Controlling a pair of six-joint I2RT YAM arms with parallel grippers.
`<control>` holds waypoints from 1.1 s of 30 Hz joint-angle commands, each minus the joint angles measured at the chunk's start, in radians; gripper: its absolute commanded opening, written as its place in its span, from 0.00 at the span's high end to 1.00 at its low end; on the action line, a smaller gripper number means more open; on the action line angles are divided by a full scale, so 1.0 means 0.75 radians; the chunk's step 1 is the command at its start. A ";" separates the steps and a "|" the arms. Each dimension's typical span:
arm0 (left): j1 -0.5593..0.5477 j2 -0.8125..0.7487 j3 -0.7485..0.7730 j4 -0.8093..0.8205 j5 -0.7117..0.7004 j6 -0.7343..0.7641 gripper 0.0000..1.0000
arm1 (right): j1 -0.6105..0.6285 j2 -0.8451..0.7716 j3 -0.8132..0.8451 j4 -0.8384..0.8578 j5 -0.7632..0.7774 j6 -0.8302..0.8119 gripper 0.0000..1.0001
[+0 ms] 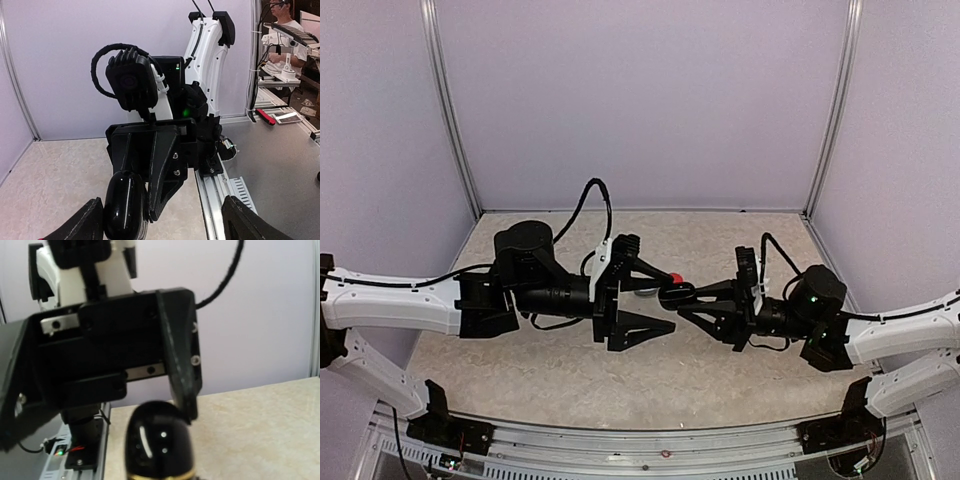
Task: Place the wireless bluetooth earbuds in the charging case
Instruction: Close the charging case with the earbuds inside, then place the charging case with the earbuds at the center of the board.
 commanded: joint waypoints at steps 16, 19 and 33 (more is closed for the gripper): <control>0.073 -0.118 -0.118 0.033 -1.103 -0.273 0.01 | -0.324 0.555 0.328 -0.401 0.064 0.500 1.00; 0.081 -0.140 -0.128 -0.022 -1.167 -0.313 0.01 | -0.357 0.689 0.398 -0.408 0.056 0.557 1.00; 0.124 -0.215 -0.192 -0.148 -1.247 -0.474 0.01 | -0.395 0.979 0.552 -0.525 0.069 0.633 0.96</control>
